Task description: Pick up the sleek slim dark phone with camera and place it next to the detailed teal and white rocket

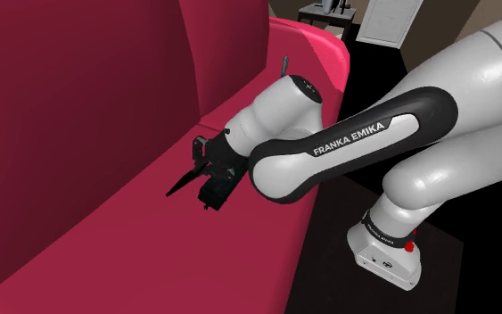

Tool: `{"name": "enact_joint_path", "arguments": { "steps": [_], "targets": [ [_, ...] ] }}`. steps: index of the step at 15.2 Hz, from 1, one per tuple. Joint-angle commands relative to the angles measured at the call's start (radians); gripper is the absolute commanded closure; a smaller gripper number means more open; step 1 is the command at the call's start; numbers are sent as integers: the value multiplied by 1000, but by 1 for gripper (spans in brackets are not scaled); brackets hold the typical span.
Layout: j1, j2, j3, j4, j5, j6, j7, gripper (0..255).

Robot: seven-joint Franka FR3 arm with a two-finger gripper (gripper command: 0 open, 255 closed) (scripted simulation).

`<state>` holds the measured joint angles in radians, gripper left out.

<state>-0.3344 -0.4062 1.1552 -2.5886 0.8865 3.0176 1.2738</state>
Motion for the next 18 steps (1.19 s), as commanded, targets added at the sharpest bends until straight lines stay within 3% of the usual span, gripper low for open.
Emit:
{"name": "enact_joint_path", "arguments": {
  "steps": [1, 18],
  "targets": [
    [18, -40, -30, 7, 1, -47, 5, 255],
    [54, -250, -204, 107, -78, -361, 68, 255]
  ]
}}
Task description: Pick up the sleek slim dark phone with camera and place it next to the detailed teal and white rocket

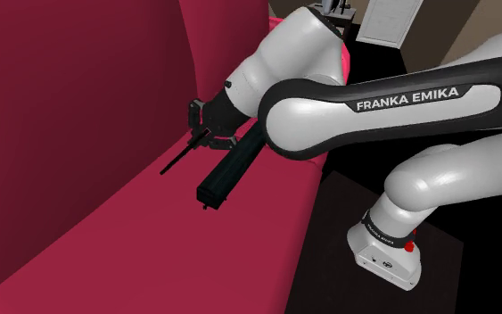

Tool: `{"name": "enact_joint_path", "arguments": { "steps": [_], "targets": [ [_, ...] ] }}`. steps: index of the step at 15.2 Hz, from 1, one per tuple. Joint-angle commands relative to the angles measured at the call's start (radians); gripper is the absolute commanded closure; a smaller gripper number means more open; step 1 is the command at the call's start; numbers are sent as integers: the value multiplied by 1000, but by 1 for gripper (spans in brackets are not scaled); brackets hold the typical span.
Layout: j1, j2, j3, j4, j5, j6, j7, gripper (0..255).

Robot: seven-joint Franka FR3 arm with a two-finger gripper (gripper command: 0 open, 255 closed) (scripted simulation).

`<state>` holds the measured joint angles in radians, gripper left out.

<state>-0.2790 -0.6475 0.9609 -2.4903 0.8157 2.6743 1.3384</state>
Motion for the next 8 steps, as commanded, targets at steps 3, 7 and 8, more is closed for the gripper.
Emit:
{"name": "enact_joint_path", "arguments": {
  "steps": [3, 7, 8],
  "targets": [
    [-2, -30, -33, 33, -25, -65, 14, 255],
    [-7, -53, -63, 69, -49, -124, 28, 255],
    [-8, -58, -70, 78, -55, -139, 31, 255]
  ]
}}
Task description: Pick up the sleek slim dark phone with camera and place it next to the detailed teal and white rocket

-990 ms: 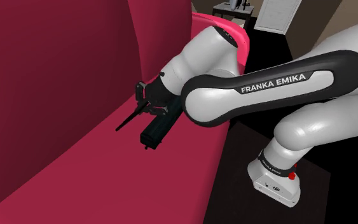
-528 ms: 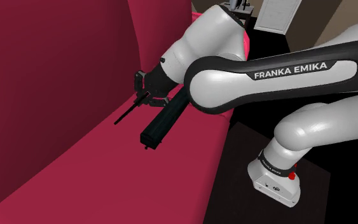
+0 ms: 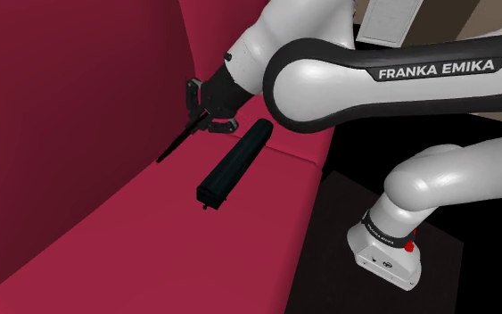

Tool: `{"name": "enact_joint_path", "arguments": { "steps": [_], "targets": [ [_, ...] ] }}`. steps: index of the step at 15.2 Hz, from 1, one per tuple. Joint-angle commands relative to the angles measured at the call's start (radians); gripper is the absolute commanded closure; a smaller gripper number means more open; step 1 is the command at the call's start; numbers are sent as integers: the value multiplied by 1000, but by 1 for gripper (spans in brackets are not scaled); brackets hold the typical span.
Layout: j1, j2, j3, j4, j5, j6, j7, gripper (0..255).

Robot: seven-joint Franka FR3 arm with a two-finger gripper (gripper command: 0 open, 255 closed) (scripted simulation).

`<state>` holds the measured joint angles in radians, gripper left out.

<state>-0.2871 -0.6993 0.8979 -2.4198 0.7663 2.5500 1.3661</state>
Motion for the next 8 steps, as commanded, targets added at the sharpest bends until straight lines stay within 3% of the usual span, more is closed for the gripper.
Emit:
{"name": "enact_joint_path", "arguments": {
  "steps": [1, 8],
  "targets": [
    [-2, -11, -14, 17, -11, -29, 7, 255],
    [-15, -33, -58, 90, -52, -124, 29, 255]
  ]
}}
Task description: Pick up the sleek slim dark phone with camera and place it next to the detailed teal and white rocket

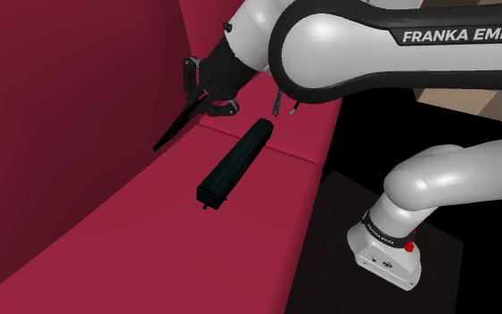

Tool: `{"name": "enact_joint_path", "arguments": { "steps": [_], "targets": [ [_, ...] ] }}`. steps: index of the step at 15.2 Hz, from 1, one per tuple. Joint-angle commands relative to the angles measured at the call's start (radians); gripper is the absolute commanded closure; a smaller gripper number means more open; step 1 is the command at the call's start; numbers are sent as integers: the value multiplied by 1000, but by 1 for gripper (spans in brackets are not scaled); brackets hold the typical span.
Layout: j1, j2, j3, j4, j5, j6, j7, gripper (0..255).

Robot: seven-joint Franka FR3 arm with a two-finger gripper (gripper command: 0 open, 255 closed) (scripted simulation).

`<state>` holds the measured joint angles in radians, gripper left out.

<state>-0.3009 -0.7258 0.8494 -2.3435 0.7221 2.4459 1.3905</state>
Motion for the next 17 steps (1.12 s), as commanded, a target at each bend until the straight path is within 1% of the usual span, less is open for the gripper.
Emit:
{"name": "enact_joint_path", "arguments": {
  "steps": [1, 17],
  "targets": [
    [-3, -8, -16, 24, -13, -33, 8, 255],
    [-48, 0, -88, 228, -98, -230, 57, 255]
  ]
}}
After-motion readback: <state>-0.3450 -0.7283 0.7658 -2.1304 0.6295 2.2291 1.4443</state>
